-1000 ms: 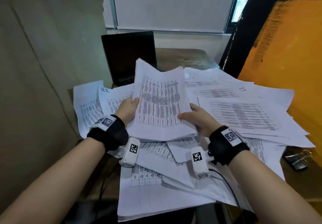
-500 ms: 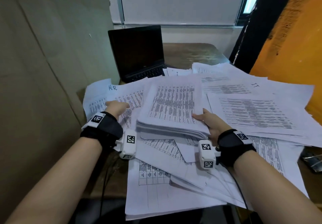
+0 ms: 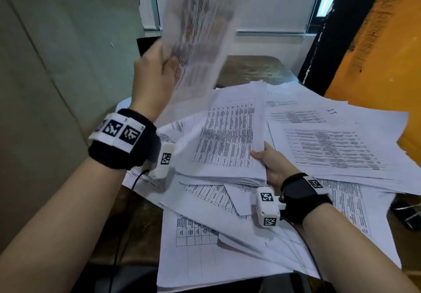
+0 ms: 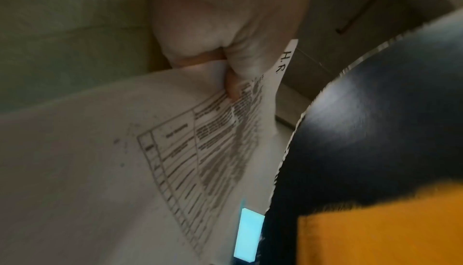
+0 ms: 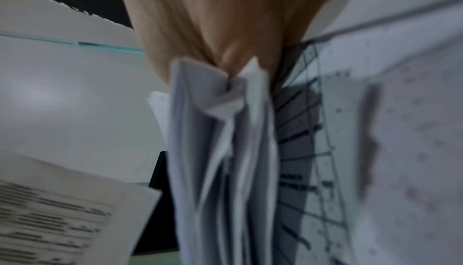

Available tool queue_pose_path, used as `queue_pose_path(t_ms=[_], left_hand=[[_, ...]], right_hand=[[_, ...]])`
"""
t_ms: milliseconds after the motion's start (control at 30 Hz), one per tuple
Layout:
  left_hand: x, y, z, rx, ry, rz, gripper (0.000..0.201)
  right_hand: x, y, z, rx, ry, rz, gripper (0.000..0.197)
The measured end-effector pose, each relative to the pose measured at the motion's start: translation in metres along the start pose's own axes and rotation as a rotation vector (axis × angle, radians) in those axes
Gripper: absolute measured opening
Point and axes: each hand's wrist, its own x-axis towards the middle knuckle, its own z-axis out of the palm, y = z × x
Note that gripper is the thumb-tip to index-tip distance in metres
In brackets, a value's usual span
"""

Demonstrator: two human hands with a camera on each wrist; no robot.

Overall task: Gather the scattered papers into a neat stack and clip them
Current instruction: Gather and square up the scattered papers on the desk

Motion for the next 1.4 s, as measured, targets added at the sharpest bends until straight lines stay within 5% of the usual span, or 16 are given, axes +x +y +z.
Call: queue_pose_path(t_ms=[133, 333, 467, 567, 667, 933, 1033, 1133, 1267, 1400], left_hand=[[0.011, -0.008, 0.019, -0.246, 0.035, -0.265, 0.026], [-0.034, -0.057, 0.088, -0.009, -0.587, -0.552, 0.027], [-0.051, -0.068, 0.107, 0.066, -0.76, -0.709, 0.047], [-0.056, -0.072, 0.105, 0.16, -0.856, -0.719, 0.011], [-0.057, -0.077, 0.1, 0.265, -0.991, -0.671, 0.006], [-0.054, -0.081, 0.093, 0.376, -1.072, -0.63, 0.06], [-0.059, -0.082, 0.094, 0.422, -1.078, -0.661, 0.093], [-0.065, -0.079, 0.096, 0.325, -1.136, -0.659, 0.113], [-0.071, -0.075, 0.094, 0.29, -1.134, -0.677, 0.115], [-0.046, -0.064, 0.058, 0.482, -0.763, -0.565, 0.082]], right_hand=[[-0.001, 0.002, -0.003, -0.001, 0.0, -0.028, 0.035], [-0.013, 0.0, 0.003, -0.047, -0.037, -0.051, 0.027], [-0.021, 0.003, -0.001, -0.06, -0.078, -0.096, 0.025], [-0.018, 0.0, 0.0, -0.026, -0.054, -0.087, 0.02], [-0.01, -0.002, 0.002, -0.002, -0.032, -0.043, 0.035], [-0.007, -0.002, 0.005, -0.051, 0.068, 0.003, 0.037], [-0.009, -0.005, 0.009, -0.039, 0.056, 0.055, 0.052], [-0.017, -0.011, 0.016, -0.376, 0.025, 0.031, 0.043], [-0.006, -0.008, 0.014, -0.624, 0.142, -0.063, 0.027], [-0.001, -0.002, 0.014, -0.589, 0.131, -0.077, 0.018]])
